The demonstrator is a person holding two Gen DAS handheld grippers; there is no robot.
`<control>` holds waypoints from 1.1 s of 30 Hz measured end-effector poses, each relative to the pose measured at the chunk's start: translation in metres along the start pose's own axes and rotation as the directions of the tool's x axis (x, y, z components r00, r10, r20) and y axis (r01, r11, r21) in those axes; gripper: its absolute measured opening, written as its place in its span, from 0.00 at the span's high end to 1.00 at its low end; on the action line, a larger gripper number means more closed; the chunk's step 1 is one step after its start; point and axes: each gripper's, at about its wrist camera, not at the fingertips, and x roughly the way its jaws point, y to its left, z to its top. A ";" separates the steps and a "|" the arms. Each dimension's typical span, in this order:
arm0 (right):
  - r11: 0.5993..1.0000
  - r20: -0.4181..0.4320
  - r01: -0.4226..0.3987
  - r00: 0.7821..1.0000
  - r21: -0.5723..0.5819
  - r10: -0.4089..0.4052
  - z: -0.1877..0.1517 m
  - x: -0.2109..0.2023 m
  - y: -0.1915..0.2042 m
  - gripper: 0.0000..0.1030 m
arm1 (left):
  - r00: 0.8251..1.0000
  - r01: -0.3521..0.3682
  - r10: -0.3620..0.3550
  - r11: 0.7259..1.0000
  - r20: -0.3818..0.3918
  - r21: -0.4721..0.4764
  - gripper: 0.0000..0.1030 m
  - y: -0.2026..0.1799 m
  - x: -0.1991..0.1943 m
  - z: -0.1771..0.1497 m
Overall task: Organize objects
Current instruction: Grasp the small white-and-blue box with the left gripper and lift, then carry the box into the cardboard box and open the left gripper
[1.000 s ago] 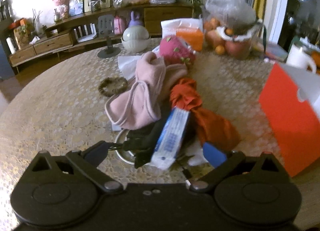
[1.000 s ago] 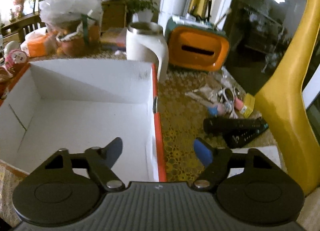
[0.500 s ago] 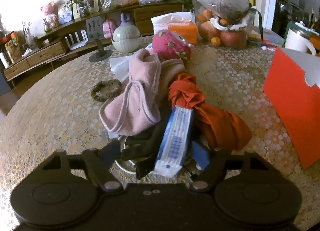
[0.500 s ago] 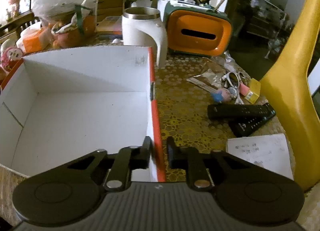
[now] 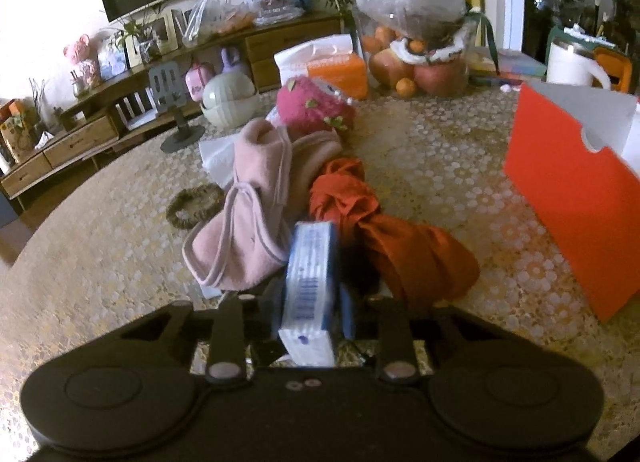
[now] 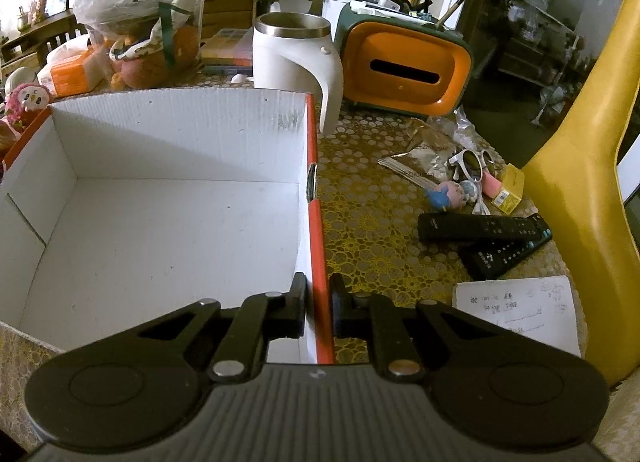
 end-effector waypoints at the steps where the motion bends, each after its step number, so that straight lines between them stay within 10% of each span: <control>1: 1.000 0.001 -0.008 1.000 -0.004 0.008 0.000 -0.001 0.001 0.90 | 1.000 0.002 -0.002 1.000 0.003 -0.002 0.76 0.000 -0.004 0.002; 23: 0.994 0.017 -0.080 0.997 -0.071 0.081 0.005 -0.003 0.029 0.91 | 0.954 0.237 -0.255 0.964 0.156 0.124 0.76 -0.084 -0.066 0.076; 33: 0.992 0.017 -0.093 0.995 -0.084 0.095 0.007 -0.003 0.035 0.91 | 0.962 0.259 -0.272 0.936 0.026 0.239 0.76 -0.184 -0.028 0.100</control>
